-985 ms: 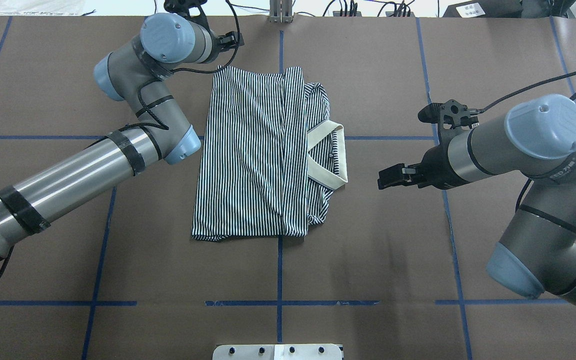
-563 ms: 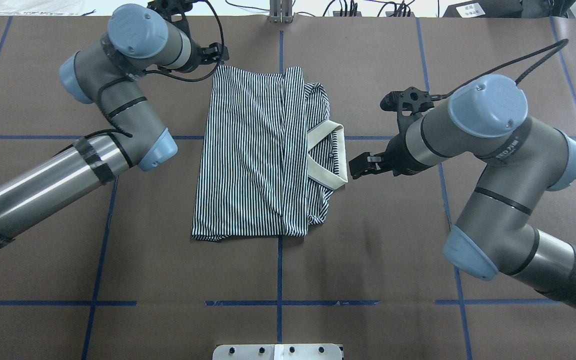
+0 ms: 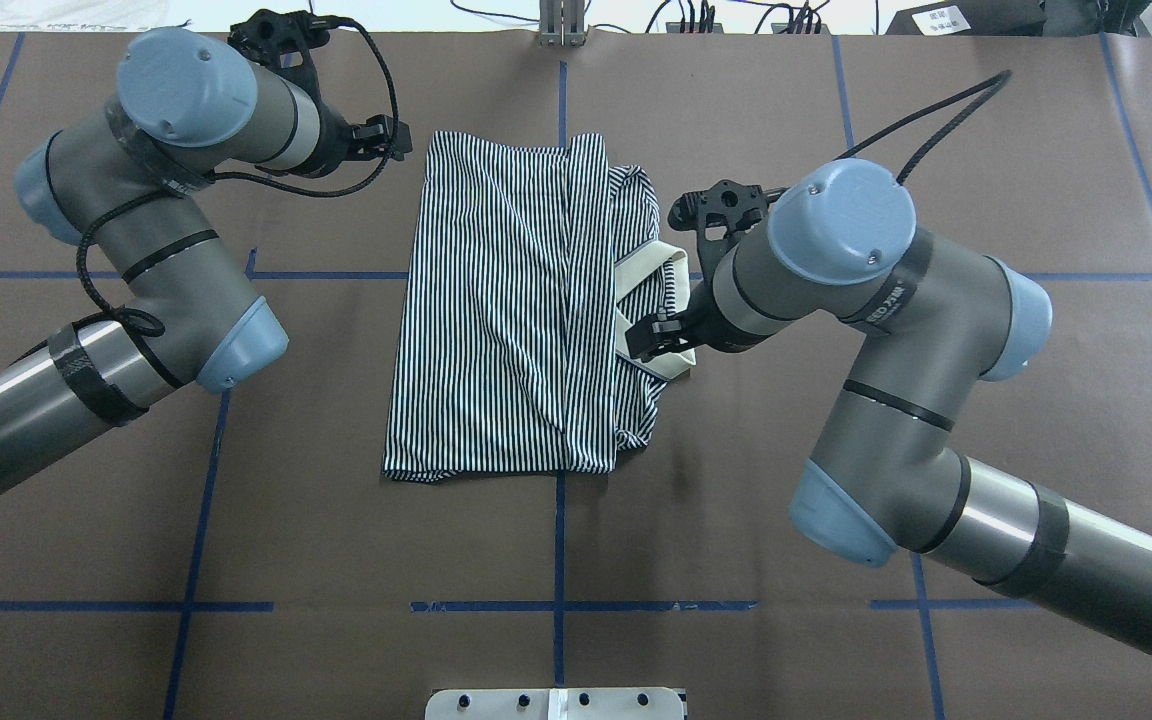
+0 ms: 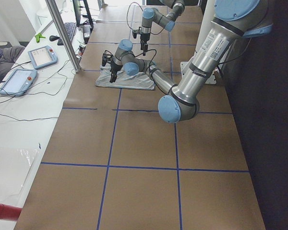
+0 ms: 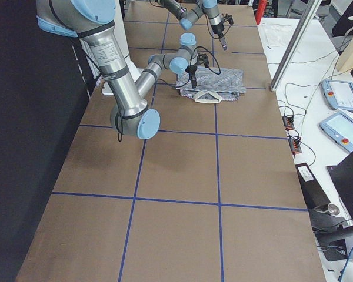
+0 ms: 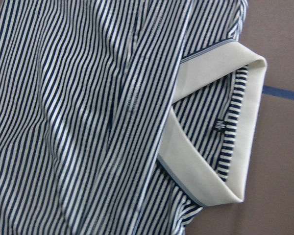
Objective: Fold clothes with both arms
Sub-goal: 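Move the right gripper to the shirt's near edge while the left arm withdraws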
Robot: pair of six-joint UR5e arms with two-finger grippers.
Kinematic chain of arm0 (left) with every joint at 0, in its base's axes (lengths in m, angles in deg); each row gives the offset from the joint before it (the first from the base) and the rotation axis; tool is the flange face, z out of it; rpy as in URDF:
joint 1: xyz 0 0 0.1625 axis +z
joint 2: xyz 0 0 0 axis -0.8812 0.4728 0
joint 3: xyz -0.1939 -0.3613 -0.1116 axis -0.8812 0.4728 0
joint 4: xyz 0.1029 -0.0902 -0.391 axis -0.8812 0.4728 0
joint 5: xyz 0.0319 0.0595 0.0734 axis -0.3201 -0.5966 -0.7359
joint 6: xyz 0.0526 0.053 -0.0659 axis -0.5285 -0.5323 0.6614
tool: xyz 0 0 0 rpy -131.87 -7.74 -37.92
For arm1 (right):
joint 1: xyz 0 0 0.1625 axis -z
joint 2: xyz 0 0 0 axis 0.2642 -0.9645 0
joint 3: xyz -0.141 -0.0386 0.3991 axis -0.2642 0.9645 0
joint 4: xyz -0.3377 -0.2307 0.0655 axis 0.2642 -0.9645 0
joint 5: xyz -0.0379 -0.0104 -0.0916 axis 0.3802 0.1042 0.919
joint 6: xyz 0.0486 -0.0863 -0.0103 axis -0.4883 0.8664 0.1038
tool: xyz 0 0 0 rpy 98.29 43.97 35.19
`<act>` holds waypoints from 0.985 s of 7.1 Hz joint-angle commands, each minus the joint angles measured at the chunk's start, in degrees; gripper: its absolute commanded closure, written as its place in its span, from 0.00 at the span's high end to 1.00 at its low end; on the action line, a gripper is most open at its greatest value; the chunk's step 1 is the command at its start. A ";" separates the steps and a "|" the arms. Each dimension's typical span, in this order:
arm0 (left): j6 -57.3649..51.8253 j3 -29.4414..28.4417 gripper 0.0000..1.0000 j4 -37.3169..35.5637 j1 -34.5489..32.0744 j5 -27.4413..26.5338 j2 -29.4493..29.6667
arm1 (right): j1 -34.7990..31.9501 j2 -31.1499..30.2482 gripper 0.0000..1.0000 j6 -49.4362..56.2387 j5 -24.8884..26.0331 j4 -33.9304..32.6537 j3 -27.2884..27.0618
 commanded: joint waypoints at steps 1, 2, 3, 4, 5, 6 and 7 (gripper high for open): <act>-0.01 5.02 1.00 -0.73 0.05 1.03 -4.75 | 6.19 6.12 1.00 2.41 7.87 -1.87 3.95; -0.01 5.03 1.00 -0.82 0.05 1.12 -4.76 | 7.78 6.31 1.00 13.47 10.25 -1.87 3.88; -0.01 4.95 1.00 -0.82 0.14 1.12 -4.76 | 9.97 6.40 1.00 17.76 12.71 -2.66 4.06; 0.08 4.86 1.00 -0.82 0.14 1.12 -4.85 | 10.77 7.01 1.00 19.63 13.78 -6.41 4.06; 0.17 4.95 1.00 -0.82 0.23 1.12 -4.85 | 12.44 7.28 0.97 20.17 15.96 -8.36 4.06; 0.43 5.03 1.00 -0.82 0.23 1.03 -4.85 | 12.97 7.11 0.93 20.26 16.16 -8.64 4.15; 0.52 4.95 1.00 -0.82 0.23 1.03 -4.85 | 13.50 7.19 0.86 21.13 16.51 -9.68 4.23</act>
